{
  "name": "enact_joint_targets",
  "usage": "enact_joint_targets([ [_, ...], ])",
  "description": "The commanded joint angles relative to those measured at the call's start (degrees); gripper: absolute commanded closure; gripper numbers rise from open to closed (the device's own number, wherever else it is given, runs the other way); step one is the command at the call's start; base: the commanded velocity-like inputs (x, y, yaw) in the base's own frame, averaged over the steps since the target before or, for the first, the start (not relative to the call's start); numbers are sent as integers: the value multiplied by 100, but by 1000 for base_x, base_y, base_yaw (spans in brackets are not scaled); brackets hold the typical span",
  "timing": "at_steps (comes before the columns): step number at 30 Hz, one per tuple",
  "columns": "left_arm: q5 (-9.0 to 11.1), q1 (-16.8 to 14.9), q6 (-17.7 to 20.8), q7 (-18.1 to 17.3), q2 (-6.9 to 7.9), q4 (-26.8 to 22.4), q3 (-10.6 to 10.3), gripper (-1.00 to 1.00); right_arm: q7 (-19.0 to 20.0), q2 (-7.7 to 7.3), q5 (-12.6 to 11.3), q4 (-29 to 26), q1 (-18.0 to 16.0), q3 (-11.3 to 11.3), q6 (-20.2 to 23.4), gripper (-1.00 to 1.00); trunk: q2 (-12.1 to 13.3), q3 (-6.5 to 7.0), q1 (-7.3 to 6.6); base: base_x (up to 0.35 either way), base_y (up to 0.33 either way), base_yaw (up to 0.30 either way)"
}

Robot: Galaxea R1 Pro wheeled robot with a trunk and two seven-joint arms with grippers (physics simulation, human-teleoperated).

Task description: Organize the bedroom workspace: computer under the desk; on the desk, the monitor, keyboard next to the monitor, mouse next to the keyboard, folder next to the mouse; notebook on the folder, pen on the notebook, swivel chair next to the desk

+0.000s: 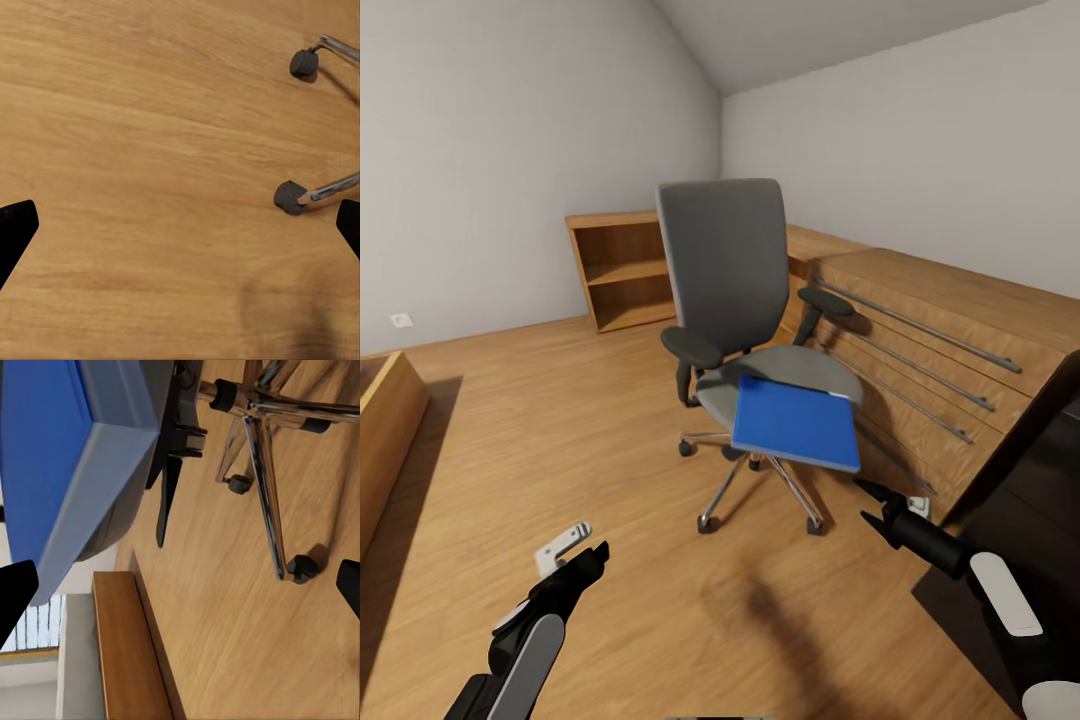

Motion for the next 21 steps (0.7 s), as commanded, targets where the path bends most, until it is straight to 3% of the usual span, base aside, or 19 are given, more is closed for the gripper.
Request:
enact_joint_targets([
  [1,38,-3,8,42,6,-7,-51,-100,17,-1,6,1,-4,-13,34,-100,-2,-5,0,160,0,0],
  [6,44,-2,8,43,14,-5,-204,-100,19,-3,5,1,-4,-13,34,-100,-2,-5,0,59,0,0],
  [15,46,-2,8,44,14,10,-225,-100,27,5,-3,1,-4,-13,34,-100,-2,-5,0,4,0,0],
  [21,38,-2,8,44,14,12,-226,-100,502,0,26,3,-4,-8,32,-100,-2,-5,0,0,0,0],
])
